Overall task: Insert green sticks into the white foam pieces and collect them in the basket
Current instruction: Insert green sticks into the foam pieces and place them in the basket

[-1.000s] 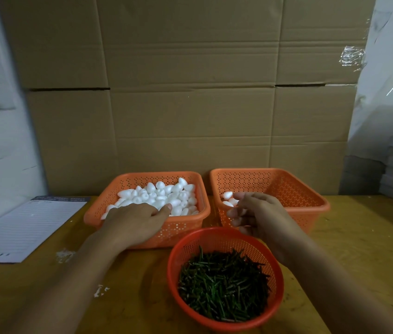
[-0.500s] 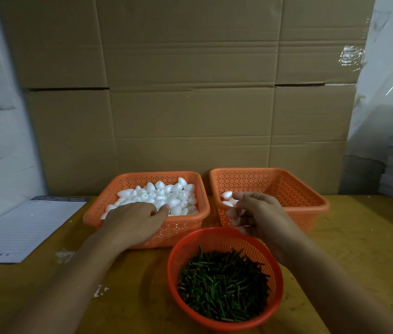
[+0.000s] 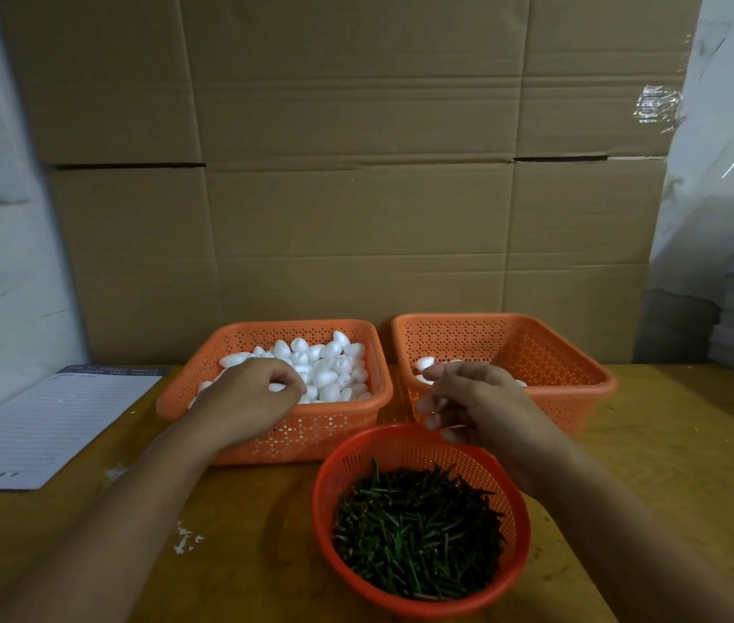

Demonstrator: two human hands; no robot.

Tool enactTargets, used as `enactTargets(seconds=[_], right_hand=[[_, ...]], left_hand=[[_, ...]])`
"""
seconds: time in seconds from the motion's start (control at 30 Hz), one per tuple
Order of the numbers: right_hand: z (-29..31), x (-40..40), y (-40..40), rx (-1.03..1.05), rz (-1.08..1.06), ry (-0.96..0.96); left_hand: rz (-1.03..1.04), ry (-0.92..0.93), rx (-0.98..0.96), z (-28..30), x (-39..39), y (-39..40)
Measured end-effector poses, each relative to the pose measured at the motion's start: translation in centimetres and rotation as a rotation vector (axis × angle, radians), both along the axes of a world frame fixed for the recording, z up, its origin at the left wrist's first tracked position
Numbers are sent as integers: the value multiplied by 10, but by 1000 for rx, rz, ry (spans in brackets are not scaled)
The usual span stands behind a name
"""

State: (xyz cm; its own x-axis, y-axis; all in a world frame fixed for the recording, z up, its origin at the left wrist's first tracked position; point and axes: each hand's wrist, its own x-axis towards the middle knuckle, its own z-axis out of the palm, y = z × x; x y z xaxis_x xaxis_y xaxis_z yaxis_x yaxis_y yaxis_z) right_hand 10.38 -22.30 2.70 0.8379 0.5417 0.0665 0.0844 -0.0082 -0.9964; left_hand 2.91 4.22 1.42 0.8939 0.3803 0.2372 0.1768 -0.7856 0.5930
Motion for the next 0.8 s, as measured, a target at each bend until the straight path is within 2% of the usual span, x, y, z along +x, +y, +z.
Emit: enactTargets(seconds=[0.17, 0.27, 0.37, 0.43, 0.57, 0.8], right_hand=[[-1, -2, 3, -189, 76, -136], [-3, -6, 6, -405, 192, -371], [-6, -10, 9, -724, 324, -673], [-8, -14, 10, -856, 397, -743], [-10, -16, 10, -897, 435, -769], [-10, -15, 8, -896, 451, -799]], left_hand=[[-60, -313, -249, 4, 1, -15], [-120, -402, -315, 8, 1, -24], [-163, -444, -365, 9, 1, -33], [-189, -454, -426, 8, 0, -38], [-224, -442, -511, 7, -1, -43], [-192, -437, -531, 8, -3, -43]])
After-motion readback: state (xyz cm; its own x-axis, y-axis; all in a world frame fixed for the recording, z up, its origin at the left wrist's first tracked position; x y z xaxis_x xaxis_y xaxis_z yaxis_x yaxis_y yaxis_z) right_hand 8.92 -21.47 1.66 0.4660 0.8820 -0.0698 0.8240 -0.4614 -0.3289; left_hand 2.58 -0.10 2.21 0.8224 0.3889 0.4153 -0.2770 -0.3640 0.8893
